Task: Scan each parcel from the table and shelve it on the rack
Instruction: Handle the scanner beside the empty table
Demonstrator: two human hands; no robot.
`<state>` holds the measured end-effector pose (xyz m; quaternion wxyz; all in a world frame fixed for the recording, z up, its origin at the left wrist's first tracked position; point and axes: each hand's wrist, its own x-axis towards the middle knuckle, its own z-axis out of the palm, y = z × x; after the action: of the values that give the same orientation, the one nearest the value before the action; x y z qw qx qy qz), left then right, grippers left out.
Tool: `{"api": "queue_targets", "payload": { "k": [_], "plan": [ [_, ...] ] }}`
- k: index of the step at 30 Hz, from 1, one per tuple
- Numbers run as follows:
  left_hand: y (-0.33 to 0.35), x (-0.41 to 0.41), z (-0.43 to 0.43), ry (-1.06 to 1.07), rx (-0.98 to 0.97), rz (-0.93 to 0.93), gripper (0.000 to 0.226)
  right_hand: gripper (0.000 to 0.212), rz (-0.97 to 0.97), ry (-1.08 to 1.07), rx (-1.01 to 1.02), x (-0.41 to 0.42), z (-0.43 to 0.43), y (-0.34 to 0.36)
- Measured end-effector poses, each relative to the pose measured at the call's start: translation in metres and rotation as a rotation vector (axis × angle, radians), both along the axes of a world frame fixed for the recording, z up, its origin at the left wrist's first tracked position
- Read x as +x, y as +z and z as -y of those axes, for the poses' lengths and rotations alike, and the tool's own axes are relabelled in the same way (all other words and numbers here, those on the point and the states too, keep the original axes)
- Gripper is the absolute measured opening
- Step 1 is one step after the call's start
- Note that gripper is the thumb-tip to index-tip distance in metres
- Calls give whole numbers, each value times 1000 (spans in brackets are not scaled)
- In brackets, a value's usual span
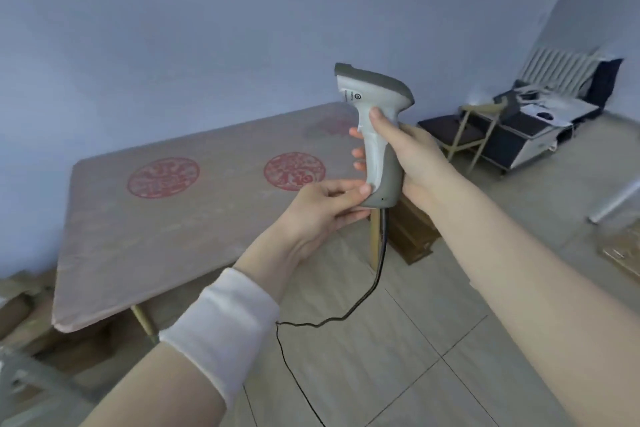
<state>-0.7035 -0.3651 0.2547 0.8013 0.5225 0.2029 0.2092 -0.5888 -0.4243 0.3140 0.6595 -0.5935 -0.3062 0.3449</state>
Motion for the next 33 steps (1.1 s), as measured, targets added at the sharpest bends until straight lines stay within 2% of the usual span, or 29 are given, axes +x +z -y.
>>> {"api": "queue_targets", "payload": {
  "k": [12, 15, 24, 33],
  "plan": [
    [-38, 170, -13, -182, -32, -87, 12, 37, -165, -310, -24, 154, 11, -42],
    [-52, 204, -25, -221, -58, -100, 12, 33, -158, -349, -68, 189, 0, -59],
    [-97, 304, -91, -280, -115, -126, 17, 37, -151, -414, -172, 292, -69, -108],
    [-139, 356, -147, -259, -201, -181, 33, 39, -156, -396, -318, 354, -134, -153]
  ]
}}
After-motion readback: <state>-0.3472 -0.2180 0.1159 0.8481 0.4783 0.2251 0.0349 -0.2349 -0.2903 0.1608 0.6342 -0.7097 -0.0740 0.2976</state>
